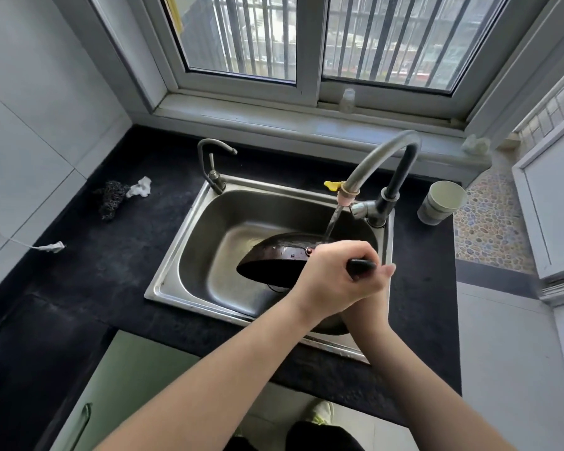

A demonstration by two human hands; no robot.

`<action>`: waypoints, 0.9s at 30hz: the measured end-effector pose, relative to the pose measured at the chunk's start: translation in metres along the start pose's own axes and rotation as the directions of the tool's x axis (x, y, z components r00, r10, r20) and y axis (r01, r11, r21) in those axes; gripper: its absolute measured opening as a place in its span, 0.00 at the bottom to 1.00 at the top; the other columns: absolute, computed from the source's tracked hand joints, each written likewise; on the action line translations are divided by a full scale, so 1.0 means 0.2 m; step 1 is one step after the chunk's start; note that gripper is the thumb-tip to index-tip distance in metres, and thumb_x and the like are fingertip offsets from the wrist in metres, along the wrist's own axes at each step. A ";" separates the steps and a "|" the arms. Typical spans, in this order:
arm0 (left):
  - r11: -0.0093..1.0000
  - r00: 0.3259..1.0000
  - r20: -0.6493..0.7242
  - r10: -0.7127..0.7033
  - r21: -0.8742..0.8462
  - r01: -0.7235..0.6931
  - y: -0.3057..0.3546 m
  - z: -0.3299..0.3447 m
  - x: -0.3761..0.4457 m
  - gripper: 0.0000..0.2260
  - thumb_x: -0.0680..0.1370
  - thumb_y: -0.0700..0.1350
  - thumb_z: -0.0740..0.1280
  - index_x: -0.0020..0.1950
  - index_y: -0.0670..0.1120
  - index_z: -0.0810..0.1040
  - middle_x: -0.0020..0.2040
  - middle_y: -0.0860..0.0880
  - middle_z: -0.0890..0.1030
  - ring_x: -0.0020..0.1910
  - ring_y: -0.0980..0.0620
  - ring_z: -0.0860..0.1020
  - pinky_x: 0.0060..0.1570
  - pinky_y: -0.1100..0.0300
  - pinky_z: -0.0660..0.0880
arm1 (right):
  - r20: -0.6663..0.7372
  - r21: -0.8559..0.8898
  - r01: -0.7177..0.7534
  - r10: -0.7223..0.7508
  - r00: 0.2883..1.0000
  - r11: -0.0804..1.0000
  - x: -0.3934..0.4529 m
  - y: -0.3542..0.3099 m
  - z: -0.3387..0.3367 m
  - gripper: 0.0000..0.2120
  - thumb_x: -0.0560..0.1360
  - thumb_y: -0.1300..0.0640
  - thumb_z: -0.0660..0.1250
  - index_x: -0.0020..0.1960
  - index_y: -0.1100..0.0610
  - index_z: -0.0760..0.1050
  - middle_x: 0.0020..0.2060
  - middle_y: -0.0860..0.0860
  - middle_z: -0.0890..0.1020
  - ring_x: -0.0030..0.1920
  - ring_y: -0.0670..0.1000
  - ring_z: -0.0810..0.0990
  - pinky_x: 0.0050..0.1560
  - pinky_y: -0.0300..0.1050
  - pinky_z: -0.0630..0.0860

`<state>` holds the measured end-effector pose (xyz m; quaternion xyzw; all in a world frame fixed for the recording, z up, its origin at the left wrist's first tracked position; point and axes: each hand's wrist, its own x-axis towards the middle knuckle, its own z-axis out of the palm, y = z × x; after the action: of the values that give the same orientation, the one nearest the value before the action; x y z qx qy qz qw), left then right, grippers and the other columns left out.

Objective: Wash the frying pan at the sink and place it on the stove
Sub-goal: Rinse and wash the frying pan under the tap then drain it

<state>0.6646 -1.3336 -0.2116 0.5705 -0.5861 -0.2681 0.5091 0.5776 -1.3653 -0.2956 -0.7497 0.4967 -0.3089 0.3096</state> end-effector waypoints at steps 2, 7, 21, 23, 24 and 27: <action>1.000 1.000 -0.002 -0.006 0.001 0.006 0.00 -0.03 0.03 0.10 0.74 0.41 0.72 0.35 0.40 0.79 0.32 0.47 0.81 0.34 0.52 0.80 0.37 0.53 0.78 | -0.003 0.053 -0.067 0.067 0.998 0.996 0.03 -0.02 0.01 0.10 0.73 0.53 0.60 0.49 0.58 0.74 0.43 0.53 0.78 0.43 0.55 0.78 0.42 0.51 0.76; 0.999 0.999 0.032 0.033 -0.003 -0.033 -0.05 -0.11 0.01 0.13 0.74 0.40 0.71 0.30 0.41 0.77 0.28 0.50 0.79 0.29 0.55 0.78 0.33 0.59 0.76 | 0.039 -0.026 0.041 -0.040 0.998 0.999 0.00 -0.08 0.01 0.08 0.73 0.61 0.68 0.51 0.56 0.73 0.44 0.47 0.74 0.38 0.47 0.78 0.36 0.45 0.74; 1.000 0.995 -0.095 -0.003 -0.030 0.000 -0.09 -0.14 -0.19 0.06 0.72 0.38 0.68 0.36 0.45 0.76 0.34 0.57 0.77 0.35 0.59 0.77 0.41 0.67 0.72 | 0.124 -0.073 0.319 -0.309 0.943 0.945 -0.09 -0.14 -0.01 0.21 0.65 0.68 0.77 0.57 0.63 0.79 0.53 0.54 0.82 0.50 0.51 0.84 0.41 0.39 0.81; 1.000 0.997 -0.072 0.014 -0.019 -0.016 -0.09 -0.14 -0.22 0.07 0.71 0.36 0.68 0.36 0.45 0.76 0.35 0.60 0.76 0.35 0.62 0.76 0.41 0.69 0.71 | 0.111 -0.113 0.390 -0.378 0.919 0.914 -0.12 -0.13 -0.02 0.21 0.62 0.71 0.77 0.55 0.65 0.79 0.51 0.56 0.83 0.51 0.52 0.84 0.41 0.41 0.82; 1.000 0.998 -0.059 0.020 -0.013 -0.021 -0.09 -0.14 -0.23 0.07 0.71 0.35 0.68 0.35 0.44 0.76 0.35 0.60 0.76 0.35 0.62 0.75 0.42 0.70 0.70 | 0.127 -0.111 0.393 -0.379 0.917 0.913 -0.12 -0.12 -0.02 0.21 0.64 0.72 0.74 0.57 0.65 0.79 0.54 0.56 0.82 0.54 0.52 0.83 0.46 0.39 0.81; 0.999 0.999 -0.019 0.045 -0.004 -0.045 -0.08 -0.14 -0.26 0.07 0.73 0.35 0.70 0.35 0.41 0.77 0.35 0.55 0.78 0.36 0.58 0.77 0.42 0.66 0.72 | 0.131 -0.045 0.353 -0.345 0.929 0.934 -0.16 -0.13 -0.03 0.22 0.66 0.72 0.74 0.59 0.66 0.77 0.56 0.56 0.82 0.54 0.52 0.83 0.47 0.40 0.81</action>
<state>0.6868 -1.2802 -0.2315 0.5587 -0.5933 -0.2524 0.5216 0.5778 -1.3270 -0.2772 -0.8535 0.3459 -0.2960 0.2536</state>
